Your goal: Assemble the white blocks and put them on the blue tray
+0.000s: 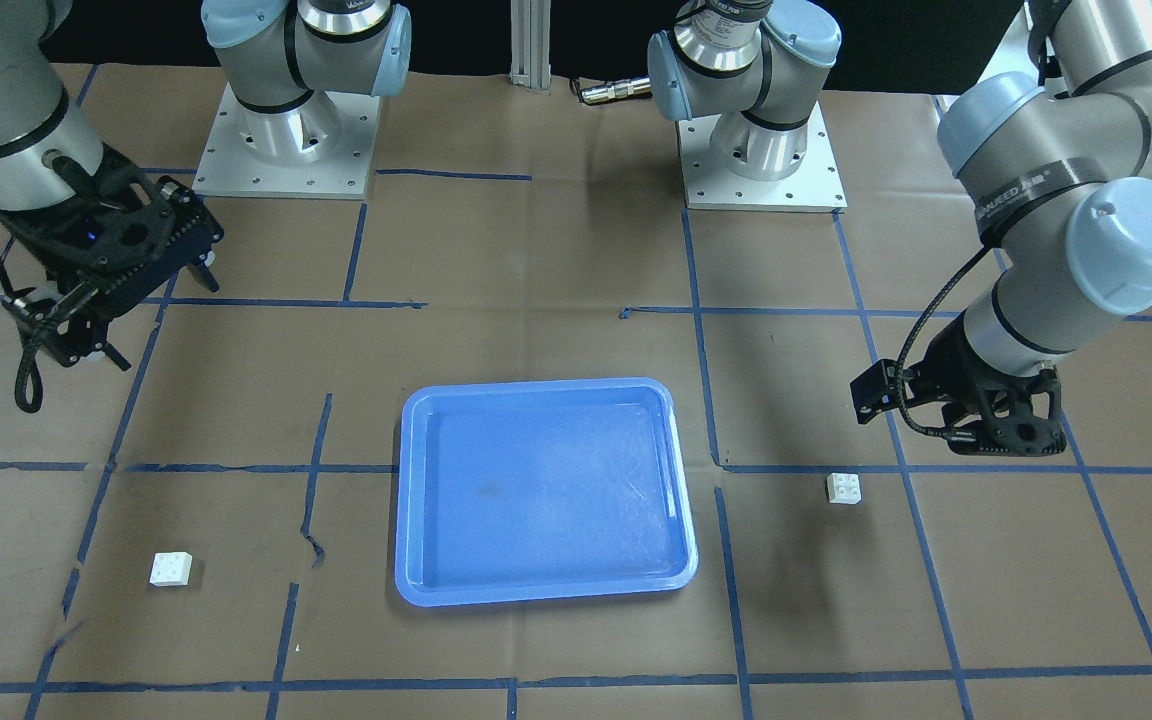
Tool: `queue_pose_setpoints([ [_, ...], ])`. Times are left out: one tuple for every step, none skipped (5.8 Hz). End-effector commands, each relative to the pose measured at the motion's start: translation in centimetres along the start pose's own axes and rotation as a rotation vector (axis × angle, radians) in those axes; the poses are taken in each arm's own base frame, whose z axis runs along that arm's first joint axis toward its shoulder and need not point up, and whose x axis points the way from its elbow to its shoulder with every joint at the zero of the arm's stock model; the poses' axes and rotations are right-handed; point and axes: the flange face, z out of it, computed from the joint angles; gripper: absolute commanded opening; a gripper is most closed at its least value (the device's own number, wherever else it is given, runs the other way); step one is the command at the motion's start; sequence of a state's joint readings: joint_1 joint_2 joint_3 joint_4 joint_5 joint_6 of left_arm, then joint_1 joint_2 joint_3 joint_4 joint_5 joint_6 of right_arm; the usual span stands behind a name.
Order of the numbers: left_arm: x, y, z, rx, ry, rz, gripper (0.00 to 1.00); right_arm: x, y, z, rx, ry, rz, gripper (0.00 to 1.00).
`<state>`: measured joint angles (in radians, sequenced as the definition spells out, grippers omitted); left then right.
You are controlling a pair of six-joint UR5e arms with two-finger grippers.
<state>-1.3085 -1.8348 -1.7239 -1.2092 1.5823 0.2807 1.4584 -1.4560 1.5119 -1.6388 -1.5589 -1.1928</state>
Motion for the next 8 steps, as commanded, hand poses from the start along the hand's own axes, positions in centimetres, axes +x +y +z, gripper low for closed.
queue_pose_setpoints([
  [-0.3,-0.8,9.4,0.017,-0.009,0.006,0.99,7.1,2.0,1.2,0.006,0.005,-0.368,0.99],
  [-0.4,-1.3,11.3,-0.001,-0.005,0.006,0.99,11.9,3.3,1.9,0.010,0.014,-0.467,0.99],
  [-0.5,-1.6,12.7,-0.010,-0.004,0.006,0.99,16.3,4.4,3.4,0.061,0.008,-0.525,0.99],
  [-0.5,-1.9,13.1,0.003,-0.002,0.006,0.88,18.8,6.5,5.4,0.122,-0.017,-0.529,0.99],
  [-0.4,-1.9,13.0,0.005,-0.001,0.005,0.48,20.1,8.0,7.3,0.191,-0.030,-0.554,1.00],
  [-0.5,-2.1,12.6,0.015,-0.004,0.012,0.20,21.7,8.1,11.1,0.278,-0.061,-0.590,1.00],
  [-0.5,-2.3,12.2,0.024,-0.006,0.015,0.06,23.5,11.0,14.8,0.390,-0.094,-0.517,1.00],
  [-0.4,-2.4,11.8,0.034,-0.006,0.017,0.03,24.4,12.4,18.3,0.489,-0.117,-0.468,1.00],
])
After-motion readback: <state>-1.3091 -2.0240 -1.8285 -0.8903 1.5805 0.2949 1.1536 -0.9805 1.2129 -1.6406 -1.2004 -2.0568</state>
